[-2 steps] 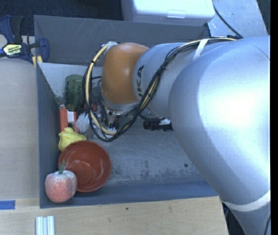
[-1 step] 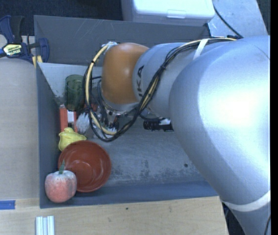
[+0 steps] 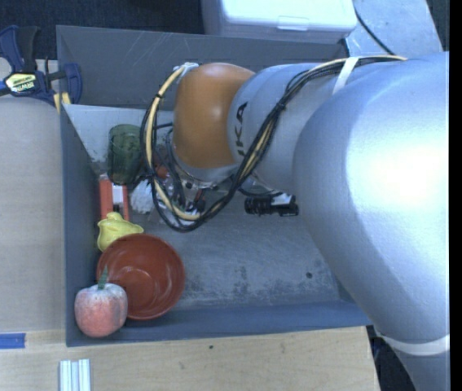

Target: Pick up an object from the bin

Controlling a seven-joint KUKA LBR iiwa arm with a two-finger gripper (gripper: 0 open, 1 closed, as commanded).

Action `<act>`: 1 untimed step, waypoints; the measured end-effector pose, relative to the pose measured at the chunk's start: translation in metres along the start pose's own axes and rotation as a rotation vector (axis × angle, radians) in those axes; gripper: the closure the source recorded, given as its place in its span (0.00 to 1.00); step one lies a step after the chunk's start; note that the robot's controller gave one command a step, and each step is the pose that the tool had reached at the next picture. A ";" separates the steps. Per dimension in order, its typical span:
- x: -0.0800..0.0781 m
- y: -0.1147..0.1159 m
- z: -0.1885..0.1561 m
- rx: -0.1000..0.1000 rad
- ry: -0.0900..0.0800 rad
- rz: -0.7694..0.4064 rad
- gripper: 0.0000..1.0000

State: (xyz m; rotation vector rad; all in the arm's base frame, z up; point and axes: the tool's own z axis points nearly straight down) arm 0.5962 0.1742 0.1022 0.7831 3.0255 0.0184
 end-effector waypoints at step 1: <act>-0.002 0.000 -0.030 -0.002 -0.002 0.001 1.00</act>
Offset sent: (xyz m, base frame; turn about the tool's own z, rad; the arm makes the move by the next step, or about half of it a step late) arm 0.0005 -0.0010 0.0374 0.0011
